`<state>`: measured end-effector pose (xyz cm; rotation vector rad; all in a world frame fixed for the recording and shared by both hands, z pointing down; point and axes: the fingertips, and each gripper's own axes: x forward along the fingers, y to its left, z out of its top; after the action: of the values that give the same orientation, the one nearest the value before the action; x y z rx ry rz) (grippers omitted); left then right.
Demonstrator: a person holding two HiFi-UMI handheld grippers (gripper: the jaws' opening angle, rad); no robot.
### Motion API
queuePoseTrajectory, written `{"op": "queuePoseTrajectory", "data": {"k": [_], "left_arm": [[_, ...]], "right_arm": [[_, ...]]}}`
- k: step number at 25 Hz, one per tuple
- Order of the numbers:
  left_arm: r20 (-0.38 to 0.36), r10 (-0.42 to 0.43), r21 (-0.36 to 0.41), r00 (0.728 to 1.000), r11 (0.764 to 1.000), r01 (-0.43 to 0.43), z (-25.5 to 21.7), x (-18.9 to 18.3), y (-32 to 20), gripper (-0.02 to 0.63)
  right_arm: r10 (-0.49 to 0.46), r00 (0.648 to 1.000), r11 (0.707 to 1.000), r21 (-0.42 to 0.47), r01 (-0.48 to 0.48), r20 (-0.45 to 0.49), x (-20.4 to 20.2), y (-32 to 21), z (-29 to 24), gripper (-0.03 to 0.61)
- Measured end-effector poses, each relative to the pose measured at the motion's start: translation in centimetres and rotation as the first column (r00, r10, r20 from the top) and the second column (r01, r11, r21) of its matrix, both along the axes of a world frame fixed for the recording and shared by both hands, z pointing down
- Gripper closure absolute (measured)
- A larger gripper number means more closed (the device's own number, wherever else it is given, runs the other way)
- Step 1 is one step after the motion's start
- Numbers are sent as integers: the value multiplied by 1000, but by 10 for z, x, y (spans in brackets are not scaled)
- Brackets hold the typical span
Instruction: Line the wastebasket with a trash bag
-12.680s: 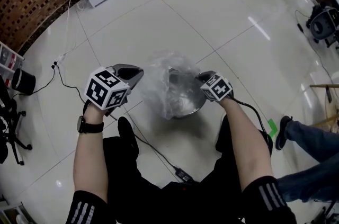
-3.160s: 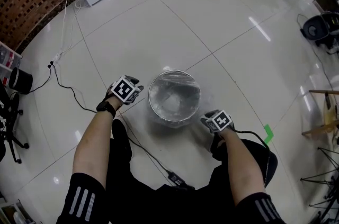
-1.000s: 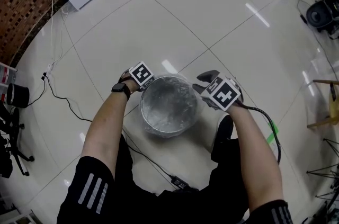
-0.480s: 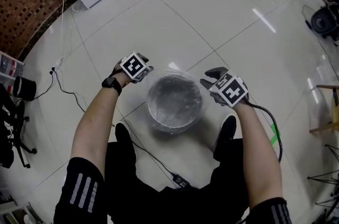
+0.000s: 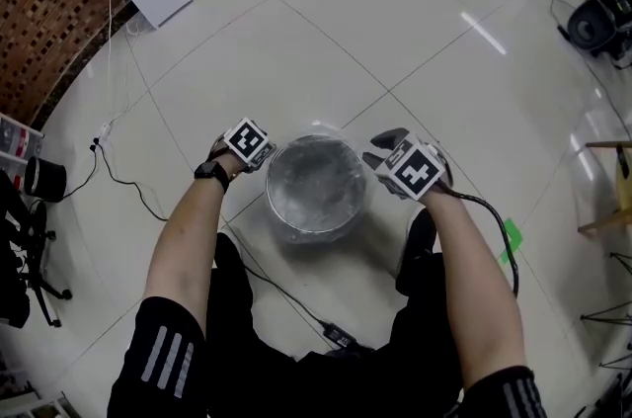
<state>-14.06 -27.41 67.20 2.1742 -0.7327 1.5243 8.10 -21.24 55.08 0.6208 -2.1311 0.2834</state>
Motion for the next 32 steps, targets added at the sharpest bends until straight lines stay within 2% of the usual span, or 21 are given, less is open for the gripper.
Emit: {"op": "queuePoseTrajectory", "data": {"k": [6, 10, 14, 16, 18, 20, 23, 28, 32], "left_arm": [[-18, 12, 29, 1000, 1000, -12, 6, 8, -2, 468], [-41, -3, 84, 999, 996, 7, -23, -2, -12, 468], [-85, 2, 166, 996, 986, 12, -73, -6, -12, 468], [-127, 78, 188, 989, 981, -54, -100, 17, 5, 468], [-154, 200, 172, 968, 970, -173, -115, 52, 34, 468], [-167, 305, 122, 937, 950, -287, -115, 86, 65, 468], [-157, 402, 72, 902, 916, -395, -97, 123, 94, 460], [-35, 494, 21, 869, 870, -493, -42, 149, 109, 436], [-9, 503, -21, 864, 864, -503, -12, 161, 112, 426]], "right_arm": [[-2, 1000, 1000, 31, 1, 19, -1, -7, -12, 449], [-7, 999, 998, 55, 4, 44, -8, -11, -24, 449], [-6, 999, 998, 56, 3, 51, -7, -9, -26, 449], [-7, 999, 999, 46, 5, 50, -4, -7, -23, 449], [-3, 999, 1000, 31, 2, 40, 2, -4, -19, 449], [13, 999, 1000, 13, -13, 30, 8, -4, -14, 448], [52, 998, 998, -19, -51, 39, 18, -6, -6, 448], [126, 988, 989, -91, -118, 87, 39, -5, 19, 448], [246, 959, 960, -173, -220, 142, 53, -11, 42, 448]]}}
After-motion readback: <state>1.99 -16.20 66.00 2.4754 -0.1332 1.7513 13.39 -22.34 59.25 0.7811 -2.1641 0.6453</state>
